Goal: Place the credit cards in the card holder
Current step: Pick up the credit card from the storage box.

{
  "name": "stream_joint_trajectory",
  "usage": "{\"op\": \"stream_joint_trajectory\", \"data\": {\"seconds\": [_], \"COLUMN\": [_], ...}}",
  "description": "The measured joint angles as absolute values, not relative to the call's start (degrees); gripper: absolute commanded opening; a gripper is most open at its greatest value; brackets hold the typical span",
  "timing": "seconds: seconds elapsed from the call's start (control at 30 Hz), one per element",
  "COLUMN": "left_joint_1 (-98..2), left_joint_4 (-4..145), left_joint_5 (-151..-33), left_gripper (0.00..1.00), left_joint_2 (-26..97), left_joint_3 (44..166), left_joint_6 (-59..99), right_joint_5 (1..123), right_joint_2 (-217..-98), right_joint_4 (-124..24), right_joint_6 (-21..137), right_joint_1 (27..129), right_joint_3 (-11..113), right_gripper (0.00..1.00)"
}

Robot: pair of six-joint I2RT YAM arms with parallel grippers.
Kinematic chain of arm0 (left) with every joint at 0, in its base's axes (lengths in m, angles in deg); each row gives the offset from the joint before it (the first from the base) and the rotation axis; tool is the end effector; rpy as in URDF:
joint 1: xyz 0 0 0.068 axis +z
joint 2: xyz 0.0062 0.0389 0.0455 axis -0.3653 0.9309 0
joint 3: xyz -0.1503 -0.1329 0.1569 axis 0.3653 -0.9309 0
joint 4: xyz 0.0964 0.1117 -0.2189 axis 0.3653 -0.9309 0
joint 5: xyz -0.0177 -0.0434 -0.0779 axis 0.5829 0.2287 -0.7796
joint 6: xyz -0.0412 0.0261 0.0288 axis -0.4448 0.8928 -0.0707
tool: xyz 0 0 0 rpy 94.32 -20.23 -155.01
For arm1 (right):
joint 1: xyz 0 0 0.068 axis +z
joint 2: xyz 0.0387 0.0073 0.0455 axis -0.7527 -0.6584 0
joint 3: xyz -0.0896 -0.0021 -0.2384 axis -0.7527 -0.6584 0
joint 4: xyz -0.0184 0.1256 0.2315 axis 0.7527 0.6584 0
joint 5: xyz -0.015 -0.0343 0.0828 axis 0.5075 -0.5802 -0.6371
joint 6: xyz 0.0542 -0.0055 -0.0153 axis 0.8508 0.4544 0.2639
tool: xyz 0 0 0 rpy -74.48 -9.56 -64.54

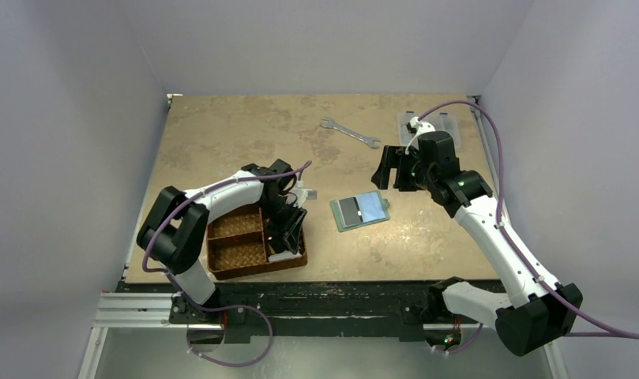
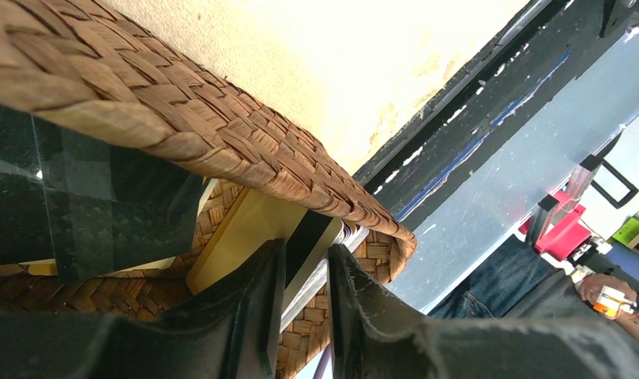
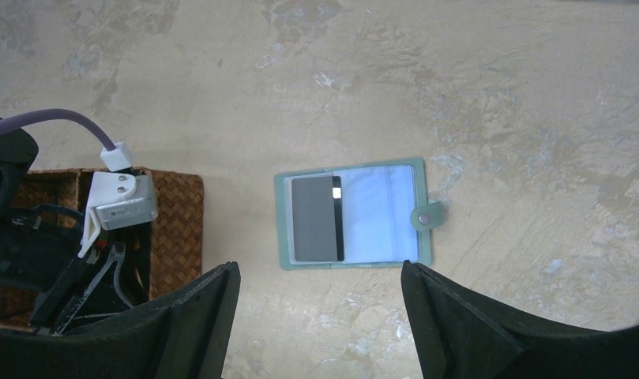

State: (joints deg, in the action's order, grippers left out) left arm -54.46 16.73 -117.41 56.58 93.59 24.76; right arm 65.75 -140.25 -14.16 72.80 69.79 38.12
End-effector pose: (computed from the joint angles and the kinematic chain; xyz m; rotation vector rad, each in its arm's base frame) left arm 0.2293 -0.1754 0.1542 -0.6790 -2.7814 0.8423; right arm 0.2327 0.0924 0.3200 -0.0298 2.2684 0.4832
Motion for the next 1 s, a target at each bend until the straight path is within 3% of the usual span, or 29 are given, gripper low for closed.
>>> {"op": "stream_joint_trajectory", "data": {"seconds": [0.5,0.7,1.0], "left_joint_1": [-54.4,-54.4,-54.4], "left_joint_4": [15.0,13.1,8.3], "left_joint_5": [-116.1,-112.6,-103.1], "left_gripper": [0.14,0.00,0.00], "left_joint_2": [54.5,52.9,52.8], "left_joint_3": [95.4,98.2,107.2], "left_joint_6": [24.9,24.7,22.4], "right_joint_5": [65.3,64.4,63.8], "right_joint_2": [-140.2,-140.2,-141.4], "right_joint_4": [-14.0,-14.0,-14.7], "right_joint_6": [72.6,72.2,72.2], "right_joint_1": [69.7,69.7,69.7], "right_joint_3": [37.9,37.9,37.6], "right_gripper": [0.82,0.82,0.83]}}
